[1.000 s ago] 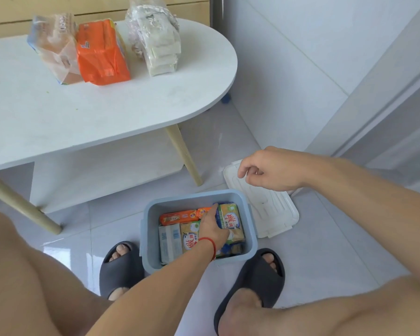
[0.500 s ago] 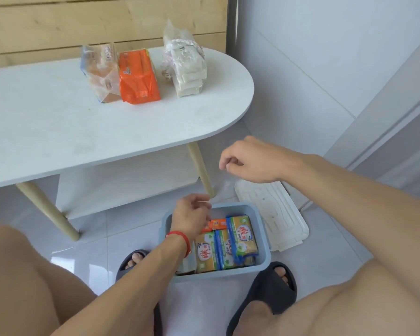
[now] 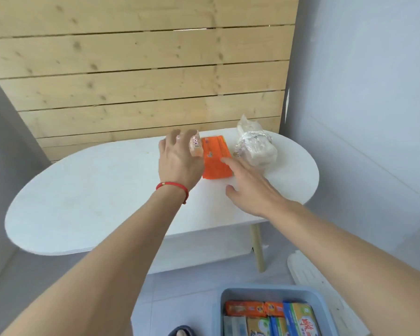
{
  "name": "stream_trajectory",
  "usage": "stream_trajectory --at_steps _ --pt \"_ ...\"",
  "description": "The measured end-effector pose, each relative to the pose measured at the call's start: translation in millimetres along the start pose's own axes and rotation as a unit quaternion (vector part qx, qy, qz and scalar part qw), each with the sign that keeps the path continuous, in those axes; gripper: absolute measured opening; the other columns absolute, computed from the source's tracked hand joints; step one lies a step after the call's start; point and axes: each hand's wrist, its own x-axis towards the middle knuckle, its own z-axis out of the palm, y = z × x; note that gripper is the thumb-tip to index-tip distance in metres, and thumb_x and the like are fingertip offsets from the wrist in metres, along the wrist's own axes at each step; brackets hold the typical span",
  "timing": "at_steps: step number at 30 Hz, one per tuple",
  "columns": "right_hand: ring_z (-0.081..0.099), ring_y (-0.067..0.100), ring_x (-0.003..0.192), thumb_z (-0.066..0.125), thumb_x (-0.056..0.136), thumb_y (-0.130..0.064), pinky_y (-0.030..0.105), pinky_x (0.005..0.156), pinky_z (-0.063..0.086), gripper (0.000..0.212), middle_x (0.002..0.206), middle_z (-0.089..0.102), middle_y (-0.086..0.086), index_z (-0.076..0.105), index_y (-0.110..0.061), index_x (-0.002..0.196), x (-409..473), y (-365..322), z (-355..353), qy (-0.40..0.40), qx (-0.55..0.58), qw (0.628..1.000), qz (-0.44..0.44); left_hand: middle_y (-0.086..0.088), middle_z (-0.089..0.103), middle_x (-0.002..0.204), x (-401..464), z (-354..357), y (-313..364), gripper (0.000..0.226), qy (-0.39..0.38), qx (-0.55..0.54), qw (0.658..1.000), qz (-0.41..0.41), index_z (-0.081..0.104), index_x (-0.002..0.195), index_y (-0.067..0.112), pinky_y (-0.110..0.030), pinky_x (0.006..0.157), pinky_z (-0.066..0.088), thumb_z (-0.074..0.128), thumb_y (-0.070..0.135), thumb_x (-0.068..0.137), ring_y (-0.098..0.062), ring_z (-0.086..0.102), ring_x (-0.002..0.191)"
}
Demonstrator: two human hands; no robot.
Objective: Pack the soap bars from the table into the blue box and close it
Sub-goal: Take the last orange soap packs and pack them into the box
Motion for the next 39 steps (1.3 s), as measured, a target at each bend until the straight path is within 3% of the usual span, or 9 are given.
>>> stream_trajectory --at_steps 4,9,14,21,23,26,31,35,39 --pt "0.042 0.036 0.131 0.063 0.086 -0.017 0.046 0.101 0.048 0.081 0.139 0.041 0.014 0.027 -0.024 0.159 35.7 -10.1 10.4 0.086 -0.049 0.994 0.054 -0.002 0.042 0.147 6.7 24.9 -23.8 0.062 -0.133 0.077 0.988 0.023 0.043 0.148 0.025 -0.046 0.110 0.039 0.047 0.008 0.088 -0.037 0.038 0.133" --pt "0.037 0.036 0.138 0.066 0.087 -0.042 0.048 0.115 0.032 0.064 0.155 0.032 0.010 0.044 -0.028 0.146 64.4 -15.7 20.6 0.031 -0.133 0.989 0.053 -0.001 0.055 0.111 15.2 22.3 -17.2 0.027 -0.043 0.110 0.991 -0.063 0.067 0.096 0.016 -0.039 0.070 0.042 0.047 0.033 0.091 -0.032 0.047 0.106" --pt "0.053 0.038 0.111 0.069 0.084 -0.046 0.050 0.088 0.052 0.034 0.118 0.053 0.006 0.060 -0.028 0.112 67.6 -28.4 22.5 0.119 -0.163 0.975 0.097 -0.001 0.038 0.101 2.6 9.6 -17.1 0.041 -0.049 0.162 0.981 -0.099 0.055 0.095 0.017 -0.038 0.069 0.037 0.057 0.056 0.082 -0.032 0.049 0.100" --pt "0.043 0.041 0.130 0.072 0.070 -0.063 0.046 0.102 0.043 0.101 0.138 0.037 0.017 0.030 -0.009 0.145 49.9 -36.9 3.4 0.008 -0.077 0.975 0.209 -0.013 0.054 0.107 -20.2 -17.0 -15.6 0.066 -0.122 0.085 0.980 -0.133 0.031 0.119 0.012 -0.037 0.078 0.043 0.073 0.035 0.074 -0.039 0.054 0.103" --pt "0.050 0.036 0.123 0.068 0.071 -0.060 0.040 0.087 0.048 0.111 0.140 0.045 0.016 0.018 -0.010 0.156 35.5 -34.8 -10.2 -0.078 -0.086 0.971 0.207 -0.009 0.059 0.102 -39.2 -26.7 -12.1 0.076 -0.123 0.046 0.982 -0.132 0.031 0.130 0.013 -0.036 0.080 0.049 0.075 0.038 0.074 -0.037 0.059 0.101" --pt "0.057 0.031 0.092 0.065 0.070 -0.054 0.033 0.061 0.041 0.095 0.107 0.058 0.007 0.034 -0.008 0.147 0.1 -34.1 -29.9 -0.127 -0.123 0.964 0.200 -0.006 0.059 0.105 -79.7 -31.4 0.1 0.078 -0.114 -0.007 0.985 -0.130 0.034 0.138 0.016 -0.038 0.085 0.053 0.074 0.041 0.075 -0.034 0.062 0.102" --pt "0.064 0.018 0.064 0.070 0.062 -0.044 0.027 0.050 0.043 0.033 0.075 0.068 0.000 0.063 -0.018 0.080 -65.1 -20.4 -59.0 -0.119 -0.083 0.969 0.202 0.013 0.064 0.089 -155.5 -29.2 4.0 0.074 -0.075 -0.127 0.980 -0.132 0.040 0.131 0.025 -0.035 0.071 0.054 0.068 0.051 0.067 -0.016 0.067 0.085" --pt "0.072 0.017 0.068 0.071 0.055 -0.039 0.026 0.056 0.055 0.037 0.075 0.075 0.001 0.071 -0.017 0.085 -129.0 5.7 -69.1 -0.097 0.081 0.960 0.251 0.012 0.070 0.082 -211.5 -7.7 -9.0 0.058 -0.112 -0.243 0.946 -0.184 0.047 0.117 0.029 -0.021 0.061 0.052 0.071 0.042 0.066 0.004 0.067 0.070" --pt "0.080 0.022 0.090 0.068 0.070 -0.008 0.032 0.073 0.065 0.043 0.097 0.082 0.011 0.070 -0.005 0.112 -184.2 40.9 -46.2 -0.151 0.385 0.853 0.318 -0.008 0.075 0.105 -256.6 39.7 -35.8 0.047 -0.211 -0.353 0.830 -0.377 0.057 0.114 0.020 -0.040 0.072 0.063 0.074 0.033 0.072 -0.021 0.079 0.078"
